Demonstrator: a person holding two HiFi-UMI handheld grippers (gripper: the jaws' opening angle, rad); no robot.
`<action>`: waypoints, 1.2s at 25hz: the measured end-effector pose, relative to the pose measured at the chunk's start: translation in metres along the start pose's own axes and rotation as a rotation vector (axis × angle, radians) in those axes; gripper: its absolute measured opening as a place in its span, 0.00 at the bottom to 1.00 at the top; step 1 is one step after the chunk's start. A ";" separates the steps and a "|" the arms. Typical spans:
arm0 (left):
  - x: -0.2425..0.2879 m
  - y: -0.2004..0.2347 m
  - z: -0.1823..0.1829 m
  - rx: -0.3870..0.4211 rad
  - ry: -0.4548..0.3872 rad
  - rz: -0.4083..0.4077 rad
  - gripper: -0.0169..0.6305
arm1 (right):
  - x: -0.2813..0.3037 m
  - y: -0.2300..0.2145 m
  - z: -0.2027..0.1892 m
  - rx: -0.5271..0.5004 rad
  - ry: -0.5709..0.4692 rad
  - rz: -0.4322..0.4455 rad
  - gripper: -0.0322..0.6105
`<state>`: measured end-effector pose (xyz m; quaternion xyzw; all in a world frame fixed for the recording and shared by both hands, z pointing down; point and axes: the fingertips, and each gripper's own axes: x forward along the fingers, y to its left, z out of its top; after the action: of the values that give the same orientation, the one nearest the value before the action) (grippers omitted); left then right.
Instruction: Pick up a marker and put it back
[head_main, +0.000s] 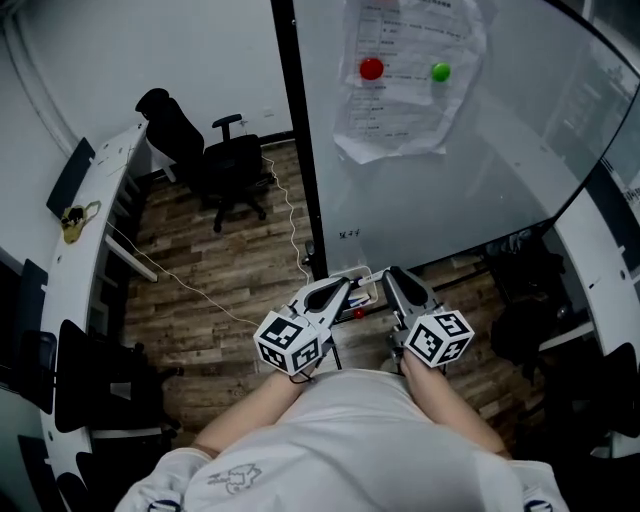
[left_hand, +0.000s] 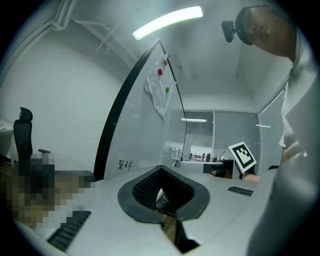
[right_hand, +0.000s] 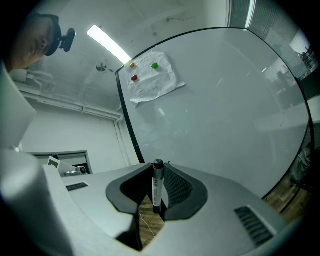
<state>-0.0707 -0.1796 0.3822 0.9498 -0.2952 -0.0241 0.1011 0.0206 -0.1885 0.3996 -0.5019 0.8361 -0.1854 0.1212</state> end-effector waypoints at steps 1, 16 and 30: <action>-0.003 0.002 -0.001 -0.003 0.001 0.008 0.03 | 0.000 0.001 -0.002 0.002 0.000 0.001 0.17; 0.011 0.020 -0.012 -0.038 -0.013 0.212 0.03 | 0.027 -0.046 0.004 -0.003 0.091 0.102 0.17; 0.047 0.037 -0.032 -0.110 -0.092 0.467 0.03 | 0.065 -0.083 0.001 -0.104 0.256 0.322 0.17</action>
<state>-0.0490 -0.2302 0.4223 0.8467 -0.5093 -0.0592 0.1422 0.0567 -0.2820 0.4330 -0.3399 0.9224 -0.1827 0.0161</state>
